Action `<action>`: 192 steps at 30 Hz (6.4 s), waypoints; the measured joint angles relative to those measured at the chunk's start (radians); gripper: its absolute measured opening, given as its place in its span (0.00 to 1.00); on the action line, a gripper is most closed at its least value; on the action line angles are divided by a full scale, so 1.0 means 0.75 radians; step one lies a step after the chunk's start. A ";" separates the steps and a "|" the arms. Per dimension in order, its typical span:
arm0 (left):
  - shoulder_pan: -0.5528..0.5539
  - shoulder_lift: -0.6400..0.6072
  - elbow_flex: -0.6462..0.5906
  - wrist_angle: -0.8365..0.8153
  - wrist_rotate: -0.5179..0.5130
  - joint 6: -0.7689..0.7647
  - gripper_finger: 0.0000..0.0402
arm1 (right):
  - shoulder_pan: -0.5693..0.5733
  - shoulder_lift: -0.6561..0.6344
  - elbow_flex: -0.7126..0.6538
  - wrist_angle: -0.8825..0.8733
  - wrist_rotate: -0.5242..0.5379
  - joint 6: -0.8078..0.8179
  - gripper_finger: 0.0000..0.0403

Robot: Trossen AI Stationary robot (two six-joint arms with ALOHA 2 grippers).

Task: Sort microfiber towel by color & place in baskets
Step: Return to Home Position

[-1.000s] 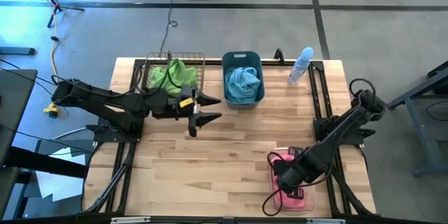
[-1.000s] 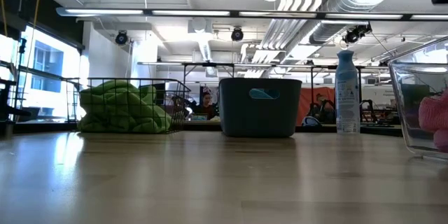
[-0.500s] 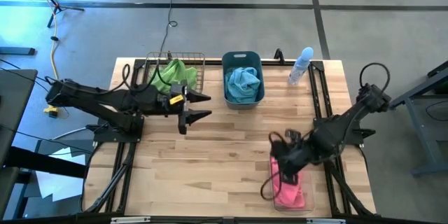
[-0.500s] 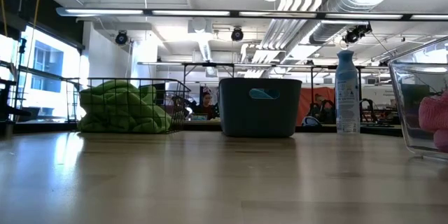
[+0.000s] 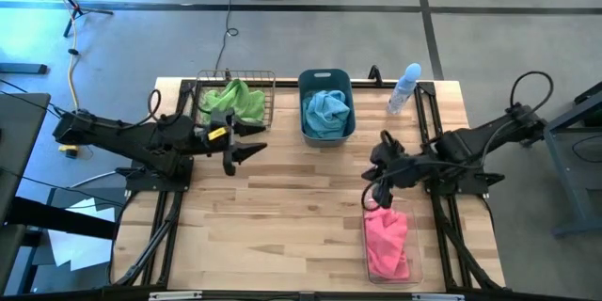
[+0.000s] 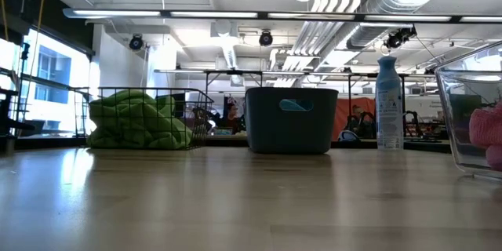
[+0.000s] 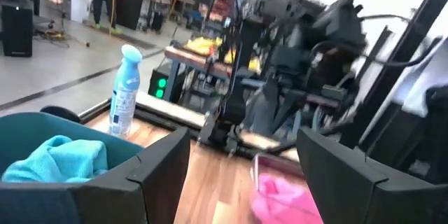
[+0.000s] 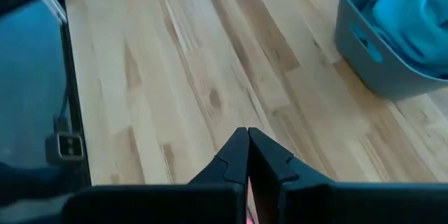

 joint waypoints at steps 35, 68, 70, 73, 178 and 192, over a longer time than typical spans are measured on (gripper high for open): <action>0.147 -0.835 -0.844 0.397 0.044 -0.106 0.62 | -0.412 -0.240 -0.370 0.790 -0.281 -0.056 0.00; 0.150 -1.135 -1.030 0.322 -0.037 -0.221 0.62 | -0.403 -0.632 -0.704 0.848 -0.293 -0.163 0.00; 0.150 -1.135 -1.030 0.322 -0.054 -0.211 0.62 | -0.403 -0.732 -0.792 0.886 -0.313 -0.197 0.00; 0.150 -1.135 -1.030 0.322 -0.062 -0.173 0.62 | -0.408 -0.898 -0.928 0.945 -0.317 -0.243 0.00; 0.146 -1.191 -1.028 -0.082 -0.042 -0.148 0.62 | -0.502 -1.619 -1.670 1.286 -0.448 -0.413 0.00; 0.146 -1.191 -1.029 -0.081 -0.041 -0.148 0.62 | -0.490 -1.603 -1.671 1.284 -0.450 -0.413 0.00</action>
